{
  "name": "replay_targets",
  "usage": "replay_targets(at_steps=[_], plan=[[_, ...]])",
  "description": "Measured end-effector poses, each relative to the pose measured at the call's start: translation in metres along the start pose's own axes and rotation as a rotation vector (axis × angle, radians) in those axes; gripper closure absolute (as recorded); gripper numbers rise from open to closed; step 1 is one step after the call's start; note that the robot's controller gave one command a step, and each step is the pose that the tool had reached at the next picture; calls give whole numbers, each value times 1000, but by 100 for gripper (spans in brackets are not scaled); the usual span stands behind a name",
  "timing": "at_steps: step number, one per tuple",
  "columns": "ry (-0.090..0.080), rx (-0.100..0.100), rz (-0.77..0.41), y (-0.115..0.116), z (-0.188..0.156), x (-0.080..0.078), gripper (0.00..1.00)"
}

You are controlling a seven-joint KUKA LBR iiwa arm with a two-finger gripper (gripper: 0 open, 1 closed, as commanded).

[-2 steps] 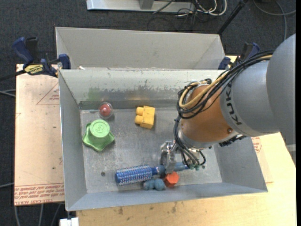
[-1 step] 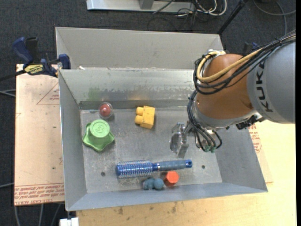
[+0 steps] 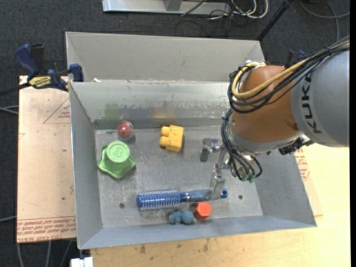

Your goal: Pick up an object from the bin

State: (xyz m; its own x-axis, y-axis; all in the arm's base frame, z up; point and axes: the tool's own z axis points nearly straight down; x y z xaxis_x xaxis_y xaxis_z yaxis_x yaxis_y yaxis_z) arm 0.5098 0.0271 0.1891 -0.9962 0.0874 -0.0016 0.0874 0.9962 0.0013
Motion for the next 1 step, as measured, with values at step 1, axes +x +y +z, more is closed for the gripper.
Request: replay_targets(at_steps=[1], plan=[[-1,0,-310,6,119,18,0]])
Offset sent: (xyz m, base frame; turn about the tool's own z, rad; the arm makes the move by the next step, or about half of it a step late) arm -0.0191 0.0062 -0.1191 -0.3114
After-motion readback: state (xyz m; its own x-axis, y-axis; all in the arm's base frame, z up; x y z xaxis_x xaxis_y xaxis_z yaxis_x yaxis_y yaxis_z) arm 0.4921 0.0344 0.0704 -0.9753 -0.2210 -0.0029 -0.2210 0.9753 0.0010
